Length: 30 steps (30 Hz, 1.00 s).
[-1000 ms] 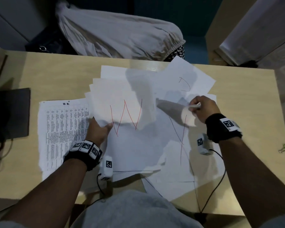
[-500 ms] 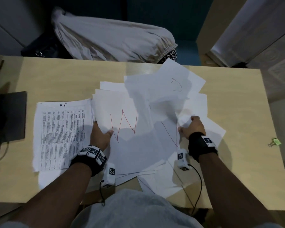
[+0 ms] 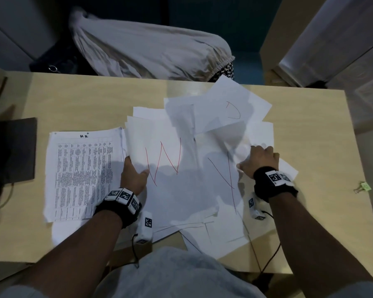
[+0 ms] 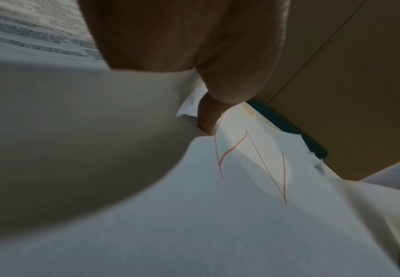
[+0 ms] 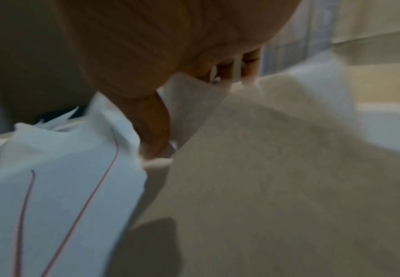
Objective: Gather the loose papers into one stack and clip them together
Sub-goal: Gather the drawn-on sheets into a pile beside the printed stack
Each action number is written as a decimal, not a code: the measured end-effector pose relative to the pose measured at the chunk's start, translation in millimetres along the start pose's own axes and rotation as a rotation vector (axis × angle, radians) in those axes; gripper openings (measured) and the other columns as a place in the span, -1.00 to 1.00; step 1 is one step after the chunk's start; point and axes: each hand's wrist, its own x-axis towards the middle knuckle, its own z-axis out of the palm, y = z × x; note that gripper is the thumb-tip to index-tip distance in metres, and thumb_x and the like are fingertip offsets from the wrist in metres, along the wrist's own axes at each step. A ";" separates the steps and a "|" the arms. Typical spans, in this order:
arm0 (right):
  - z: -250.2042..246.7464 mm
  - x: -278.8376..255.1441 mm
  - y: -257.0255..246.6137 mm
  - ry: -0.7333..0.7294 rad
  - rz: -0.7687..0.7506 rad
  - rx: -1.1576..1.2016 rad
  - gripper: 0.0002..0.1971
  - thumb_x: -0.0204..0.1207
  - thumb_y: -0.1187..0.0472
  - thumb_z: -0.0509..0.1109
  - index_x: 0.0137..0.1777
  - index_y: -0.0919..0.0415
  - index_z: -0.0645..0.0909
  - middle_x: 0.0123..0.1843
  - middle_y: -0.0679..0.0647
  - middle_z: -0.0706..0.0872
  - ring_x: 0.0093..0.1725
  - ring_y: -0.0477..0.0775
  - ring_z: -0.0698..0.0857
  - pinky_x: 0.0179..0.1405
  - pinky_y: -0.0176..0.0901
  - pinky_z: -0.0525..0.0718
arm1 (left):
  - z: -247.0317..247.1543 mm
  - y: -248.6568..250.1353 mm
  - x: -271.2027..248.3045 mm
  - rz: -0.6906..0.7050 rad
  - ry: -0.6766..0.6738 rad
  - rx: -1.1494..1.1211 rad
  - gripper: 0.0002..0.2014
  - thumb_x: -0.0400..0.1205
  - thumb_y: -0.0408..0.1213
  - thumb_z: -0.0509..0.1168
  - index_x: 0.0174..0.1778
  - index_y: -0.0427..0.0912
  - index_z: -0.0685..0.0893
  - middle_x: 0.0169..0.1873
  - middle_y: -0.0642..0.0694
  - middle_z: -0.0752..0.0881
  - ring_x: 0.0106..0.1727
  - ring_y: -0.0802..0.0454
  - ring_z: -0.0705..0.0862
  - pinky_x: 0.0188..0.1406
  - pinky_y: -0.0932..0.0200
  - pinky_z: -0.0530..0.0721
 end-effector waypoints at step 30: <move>-41.0 80.7 -52.3 -0.010 -0.447 -0.130 -0.55 0.48 0.02 0.43 0.34 0.06 0.47 0.31 0.14 0.52 0.28 0.26 0.53 0.22 0.02 0.47 | -23.8 1.9 9.8 0.043 0.220 -0.352 -0.45 0.49 -0.50 0.45 0.39 -0.25 0.46 0.19 -0.13 0.62 0.19 -0.01 0.60 0.26 0.09 0.50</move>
